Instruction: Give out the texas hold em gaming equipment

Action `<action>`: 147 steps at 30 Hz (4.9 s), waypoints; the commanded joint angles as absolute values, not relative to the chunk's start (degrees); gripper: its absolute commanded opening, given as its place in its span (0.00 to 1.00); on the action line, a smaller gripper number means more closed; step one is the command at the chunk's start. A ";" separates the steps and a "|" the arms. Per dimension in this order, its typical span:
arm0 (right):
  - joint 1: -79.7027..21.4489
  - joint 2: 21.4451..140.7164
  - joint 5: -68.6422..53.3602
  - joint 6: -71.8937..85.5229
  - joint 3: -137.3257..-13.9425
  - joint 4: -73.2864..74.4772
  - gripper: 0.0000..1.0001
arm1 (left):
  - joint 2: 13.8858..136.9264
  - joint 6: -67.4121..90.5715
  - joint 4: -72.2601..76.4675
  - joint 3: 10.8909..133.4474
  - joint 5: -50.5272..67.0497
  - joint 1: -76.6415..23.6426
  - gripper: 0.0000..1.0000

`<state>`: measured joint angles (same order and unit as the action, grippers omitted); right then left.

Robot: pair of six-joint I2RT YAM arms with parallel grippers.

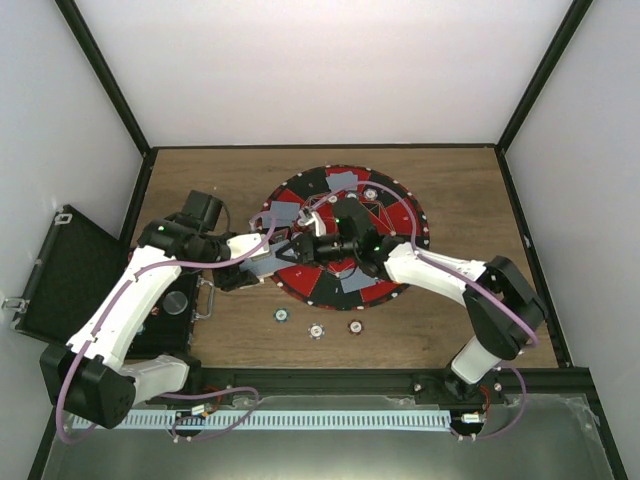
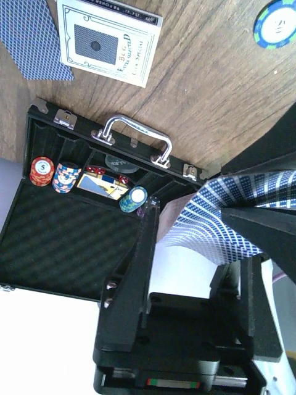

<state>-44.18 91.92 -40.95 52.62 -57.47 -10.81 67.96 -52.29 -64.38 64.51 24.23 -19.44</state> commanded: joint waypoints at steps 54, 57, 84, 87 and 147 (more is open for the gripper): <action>-21.62 82.33 -22.70 31.40 -40.51 17.28 0.11 | 66.63 -52.82 -63.85 64.66 25.55 -19.77 0.04; -21.62 81.12 -20.17 31.45 -41.27 19.52 0.13 | 66.34 -52.80 -64.06 64.62 25.58 -19.76 0.04; -43.04 87.02 -43.44 49.90 -58.68 -3.55 0.75 | 66.75 -52.45 -63.85 65.29 26.27 -19.85 0.04; -44.85 89.61 -44.11 51.64 -59.52 -6.55 0.75 | 66.88 -52.55 -63.90 65.30 26.28 -19.91 0.04; -44.73 102.95 -48.83 55.44 -61.71 -13.05 0.54 | 66.88 -52.62 -64.02 65.67 25.31 -20.23 0.04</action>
